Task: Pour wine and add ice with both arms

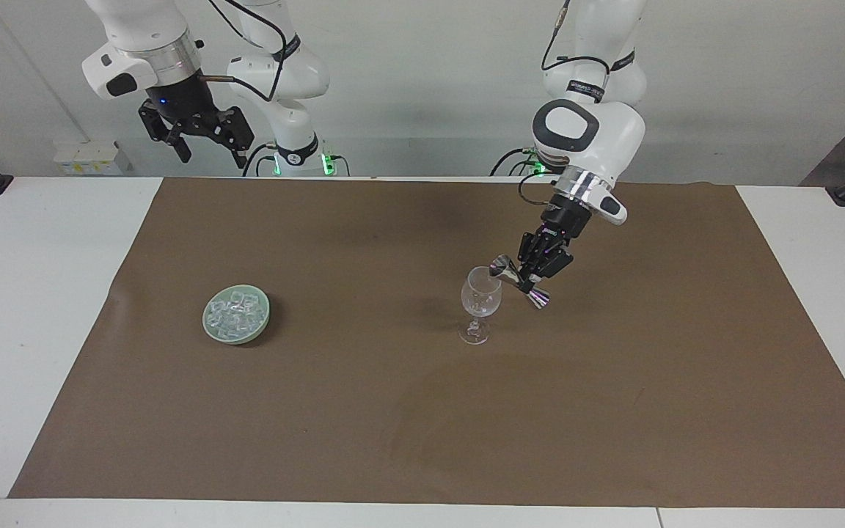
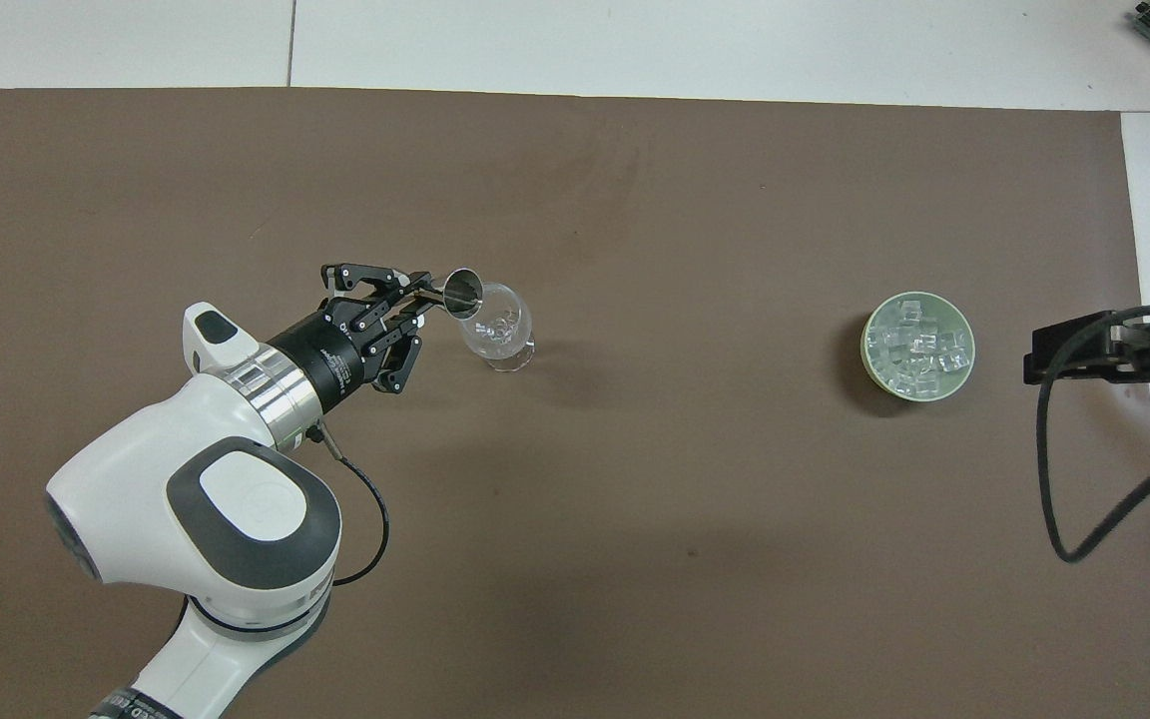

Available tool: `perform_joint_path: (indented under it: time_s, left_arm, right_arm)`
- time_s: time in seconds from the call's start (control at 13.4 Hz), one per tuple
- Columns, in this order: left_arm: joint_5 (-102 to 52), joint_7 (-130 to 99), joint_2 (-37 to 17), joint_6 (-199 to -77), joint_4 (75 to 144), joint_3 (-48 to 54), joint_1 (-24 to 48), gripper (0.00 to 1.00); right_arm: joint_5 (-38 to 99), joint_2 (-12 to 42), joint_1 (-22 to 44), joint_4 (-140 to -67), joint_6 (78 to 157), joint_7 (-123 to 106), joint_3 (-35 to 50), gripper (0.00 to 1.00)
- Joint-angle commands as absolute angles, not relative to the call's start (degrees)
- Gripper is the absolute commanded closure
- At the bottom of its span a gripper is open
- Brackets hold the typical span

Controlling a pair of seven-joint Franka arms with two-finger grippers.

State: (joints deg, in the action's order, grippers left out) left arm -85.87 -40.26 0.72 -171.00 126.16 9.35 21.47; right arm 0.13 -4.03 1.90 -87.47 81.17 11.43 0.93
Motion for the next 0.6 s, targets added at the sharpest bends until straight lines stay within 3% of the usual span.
perform_joint_path:
  time_s: [0.0,0.52]
  left_arm:
    - [-86.9,-38.0,-0.3,-173.6,124.9,8.4,23.7,1.0]
    - [-86.5,-34.5,-0.4,-175.1,124.6,8.4,24.3,1.0]
  right_arm:
    - [-0.5,-5.2,2.0,-88.9,81.2,10.3,0.9,0.0]
    - [-0.5,-5.3,2.0,-88.8,81.3,10.4,0.9,0.0]
